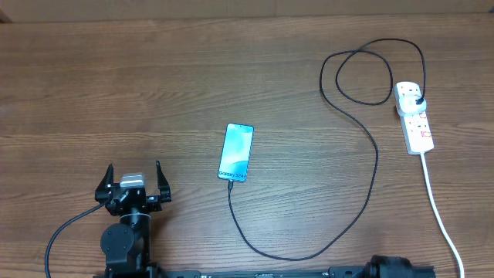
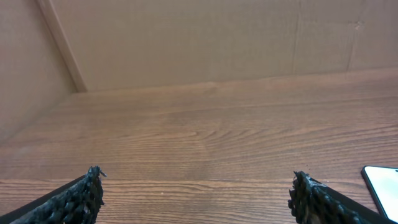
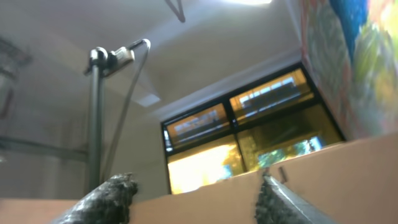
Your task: Plug charger to phone and switch on socket
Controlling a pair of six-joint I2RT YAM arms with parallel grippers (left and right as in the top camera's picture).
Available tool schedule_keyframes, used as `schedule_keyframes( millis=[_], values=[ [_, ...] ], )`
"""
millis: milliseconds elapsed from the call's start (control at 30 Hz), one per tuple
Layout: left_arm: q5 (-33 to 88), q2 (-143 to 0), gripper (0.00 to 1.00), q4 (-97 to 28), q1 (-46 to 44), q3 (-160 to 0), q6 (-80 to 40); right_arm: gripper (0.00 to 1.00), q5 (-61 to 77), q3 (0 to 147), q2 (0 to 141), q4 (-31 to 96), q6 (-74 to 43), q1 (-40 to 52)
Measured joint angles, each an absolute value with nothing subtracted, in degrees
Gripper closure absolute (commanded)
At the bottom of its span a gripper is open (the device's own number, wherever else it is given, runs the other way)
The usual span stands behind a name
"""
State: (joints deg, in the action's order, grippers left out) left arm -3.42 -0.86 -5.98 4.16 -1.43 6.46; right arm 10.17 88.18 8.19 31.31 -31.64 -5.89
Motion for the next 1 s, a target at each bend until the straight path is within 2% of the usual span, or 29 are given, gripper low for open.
schedule_keyframes(
  millis=[33, 300, 533, 1000],
  values=[
    [-3.42, -0.86, 0.00, -5.96, 4.16, -1.43, 6.46, 0.00, 10.17, 86.56, 8.16, 29.76, -31.48, -5.91],
    [-3.42, -0.86, 0.00, -5.98, 4.16, -1.41, 6.46, 0.00, 5.23, 68.60, 8.14, 15.53, -31.07, -5.89],
    [-3.42, -0.86, 0.00, -5.98, 4.16, -1.43, 6.46, 0.00, -7.77, 52.77, 8.14, 5.23, -31.35, -5.89],
    [-3.42, -0.86, 0.00, -5.98, 4.16, -1.41, 6.46, 0.00, -13.76, 29.41, 8.14, 9.80, -31.51, -5.89]
  ],
)
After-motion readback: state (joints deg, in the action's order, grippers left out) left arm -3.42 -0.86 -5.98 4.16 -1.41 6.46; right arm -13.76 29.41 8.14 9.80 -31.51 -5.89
